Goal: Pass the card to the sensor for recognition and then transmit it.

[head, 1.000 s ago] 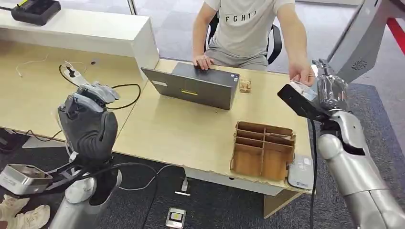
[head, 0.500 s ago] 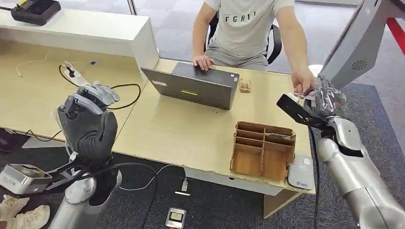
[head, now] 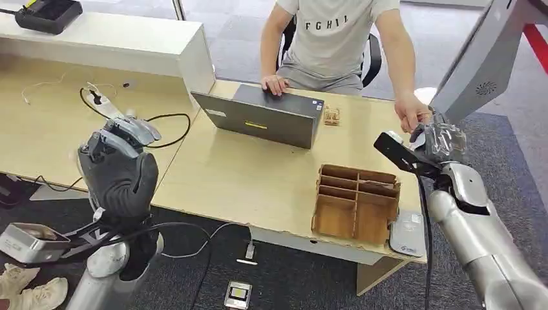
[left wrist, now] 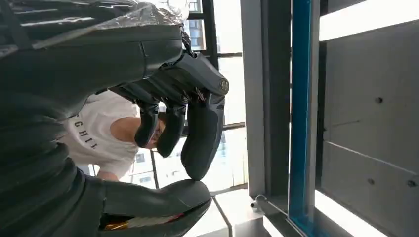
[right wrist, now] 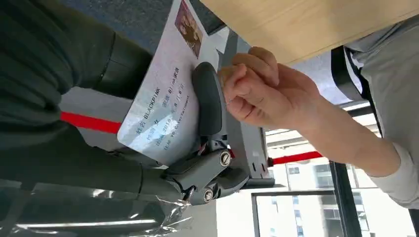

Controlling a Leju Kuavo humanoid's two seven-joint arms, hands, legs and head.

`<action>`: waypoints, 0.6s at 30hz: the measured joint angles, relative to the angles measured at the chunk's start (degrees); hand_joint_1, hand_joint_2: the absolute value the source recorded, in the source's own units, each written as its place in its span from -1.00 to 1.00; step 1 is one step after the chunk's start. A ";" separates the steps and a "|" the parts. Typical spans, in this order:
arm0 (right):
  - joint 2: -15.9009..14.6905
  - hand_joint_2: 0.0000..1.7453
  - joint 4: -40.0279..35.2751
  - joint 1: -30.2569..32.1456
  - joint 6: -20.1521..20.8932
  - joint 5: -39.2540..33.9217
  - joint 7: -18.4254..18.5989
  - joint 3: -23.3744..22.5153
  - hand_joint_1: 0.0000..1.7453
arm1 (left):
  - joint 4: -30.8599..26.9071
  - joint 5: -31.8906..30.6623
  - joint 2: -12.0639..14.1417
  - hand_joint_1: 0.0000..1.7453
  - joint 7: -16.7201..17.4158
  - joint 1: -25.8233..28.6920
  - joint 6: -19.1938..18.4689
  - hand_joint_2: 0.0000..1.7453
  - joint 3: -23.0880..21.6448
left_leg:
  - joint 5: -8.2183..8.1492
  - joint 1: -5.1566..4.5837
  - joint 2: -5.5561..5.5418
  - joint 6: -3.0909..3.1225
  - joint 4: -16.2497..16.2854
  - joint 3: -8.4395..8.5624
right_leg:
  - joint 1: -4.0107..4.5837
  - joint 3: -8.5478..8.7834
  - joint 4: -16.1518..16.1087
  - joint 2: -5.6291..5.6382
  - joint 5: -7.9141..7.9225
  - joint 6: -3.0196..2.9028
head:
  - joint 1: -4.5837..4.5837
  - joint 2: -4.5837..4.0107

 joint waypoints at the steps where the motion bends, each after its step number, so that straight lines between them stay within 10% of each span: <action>1: 0.00 1.00 0.00 0.00 -0.22 -0.09 -0.09 0.00 1.00 | 0.00 0.00 0.00 0.42 0.02 0.04 0.00 1.00 0.02 | 0.00 0.00 0.00 0.00 0.00 0.00 | 0.00 0.00 0.00 0.00 0.00 0.00 | 0.00 0.00; 18: -6.90 1.00 -12.60 9.54 -1.26 -3.61 2.32 -4.06 1.00 | -0.87 -0.26 0.00 0.54 0.52 2.63 -0.52 1.00 1.60 | -0.02 -0.01 -0.01 0.01 0.02 0.03 | 0.00 0.01 -0.04 -0.01 -0.01 0.01 | 0.00 0.00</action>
